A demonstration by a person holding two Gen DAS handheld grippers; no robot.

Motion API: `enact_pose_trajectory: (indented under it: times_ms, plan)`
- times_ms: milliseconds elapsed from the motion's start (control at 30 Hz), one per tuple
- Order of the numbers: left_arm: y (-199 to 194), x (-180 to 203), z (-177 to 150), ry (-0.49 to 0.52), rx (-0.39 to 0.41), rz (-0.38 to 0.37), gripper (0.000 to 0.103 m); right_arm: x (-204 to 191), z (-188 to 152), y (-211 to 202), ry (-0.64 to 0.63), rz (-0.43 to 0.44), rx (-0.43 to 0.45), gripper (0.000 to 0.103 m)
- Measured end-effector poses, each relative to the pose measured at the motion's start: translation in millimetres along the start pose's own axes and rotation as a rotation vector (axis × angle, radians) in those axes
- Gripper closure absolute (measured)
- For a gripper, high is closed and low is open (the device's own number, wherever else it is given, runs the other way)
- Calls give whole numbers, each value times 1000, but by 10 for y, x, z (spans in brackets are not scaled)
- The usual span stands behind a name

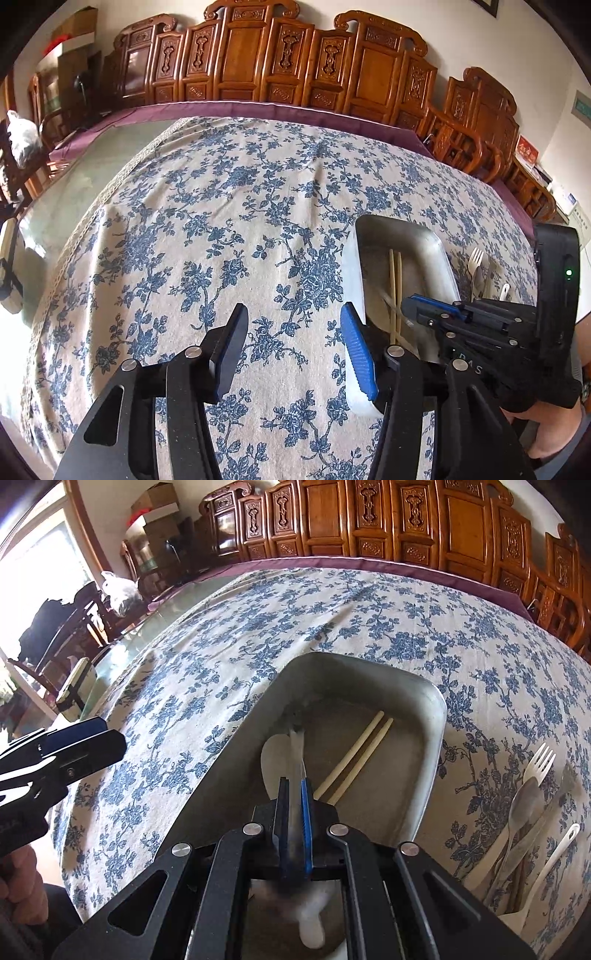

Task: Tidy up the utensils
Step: 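Lower the smiley-face metal spoon into the tray and open the right gripper, then grasp the white ladle handle with the right gripper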

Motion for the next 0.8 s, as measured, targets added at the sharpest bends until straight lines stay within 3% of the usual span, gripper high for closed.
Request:
enact_pose_trajectory:
  times_ms: [67,133,300,400,533,800]
  plan:
    - [-4,13,-2,4,0,-2,53,-1,1,-51,-7,8,7,95]
    - [-16,46,6,13,5,-5,45,2,-5,-106,-17,11,12,95]
    - [-84,182,20,43,30,-13,37,91,-46,-444,-44,15,58,95]
    - [-139,319,14,70,47,-22,30,247,-85,-737,-48,2,100,95]
    - [-204,503,-12,89,57,-52,29,593,-156,-1127,-44,-55,148,93]
    - [-384,891,-12,123,86,-90,29,1429,-307,-1535,62,-168,172,57]
Point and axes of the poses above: each gripper's, at about its wrist camera, not at the fingertips, and y roughly the way its jaws point, x to its right, z to its top, the point moved 5 cm from there along y, roughly the way its jaws point, and after that the axes turned 15 degrees about y, right-handed, at the moved point
